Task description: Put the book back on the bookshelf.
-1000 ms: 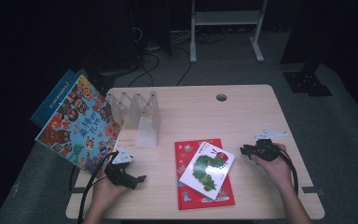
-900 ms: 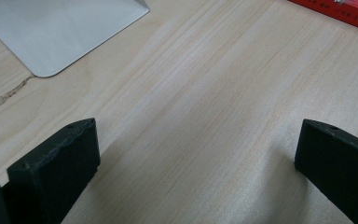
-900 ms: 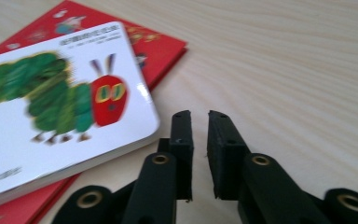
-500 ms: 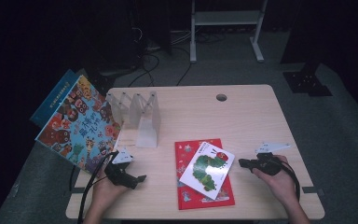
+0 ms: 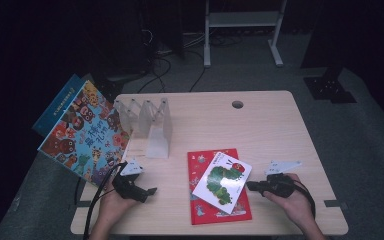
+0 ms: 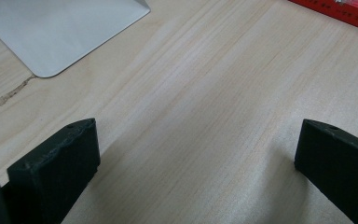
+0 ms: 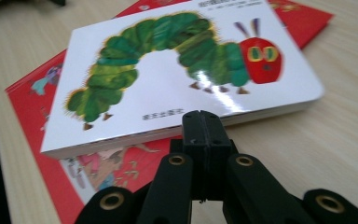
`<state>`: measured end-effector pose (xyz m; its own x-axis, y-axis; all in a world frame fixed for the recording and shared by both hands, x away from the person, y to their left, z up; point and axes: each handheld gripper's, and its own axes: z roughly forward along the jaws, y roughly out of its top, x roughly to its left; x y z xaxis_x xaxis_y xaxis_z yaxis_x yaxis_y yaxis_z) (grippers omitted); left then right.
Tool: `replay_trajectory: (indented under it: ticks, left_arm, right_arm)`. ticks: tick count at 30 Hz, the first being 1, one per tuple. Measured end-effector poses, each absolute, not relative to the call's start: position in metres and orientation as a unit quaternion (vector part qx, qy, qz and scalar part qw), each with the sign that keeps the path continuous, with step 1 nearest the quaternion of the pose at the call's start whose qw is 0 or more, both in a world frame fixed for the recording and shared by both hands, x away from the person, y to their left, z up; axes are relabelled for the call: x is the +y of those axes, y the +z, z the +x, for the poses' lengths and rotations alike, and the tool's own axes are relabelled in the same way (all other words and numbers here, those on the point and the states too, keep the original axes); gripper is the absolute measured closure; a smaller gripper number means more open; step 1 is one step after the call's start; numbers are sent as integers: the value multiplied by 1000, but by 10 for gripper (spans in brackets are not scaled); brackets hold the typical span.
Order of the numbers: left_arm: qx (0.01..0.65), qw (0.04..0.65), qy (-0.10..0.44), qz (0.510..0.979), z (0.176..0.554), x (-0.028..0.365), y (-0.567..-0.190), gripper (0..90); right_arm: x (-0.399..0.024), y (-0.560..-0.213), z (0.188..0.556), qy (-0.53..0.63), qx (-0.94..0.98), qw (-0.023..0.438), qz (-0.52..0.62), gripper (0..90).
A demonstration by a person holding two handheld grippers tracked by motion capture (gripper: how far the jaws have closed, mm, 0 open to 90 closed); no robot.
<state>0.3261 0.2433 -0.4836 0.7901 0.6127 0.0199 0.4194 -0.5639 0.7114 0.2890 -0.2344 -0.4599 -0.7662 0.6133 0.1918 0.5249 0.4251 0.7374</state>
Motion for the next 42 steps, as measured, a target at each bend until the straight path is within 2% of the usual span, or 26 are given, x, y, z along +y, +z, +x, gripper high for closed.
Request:
replay_trajectory:
  ticks: [10, 42]
  left_arm:
    - [295, 362, 134, 874, 326, 243, -484, 0]
    - [296, 362, 133, 874, 326, 243, -484, 0]
  right_arm:
    - [-213, -462, 281, 412, 863, 21, 293, 896]
    - [-183, -463, 280, 414, 867, 15, 279, 896]
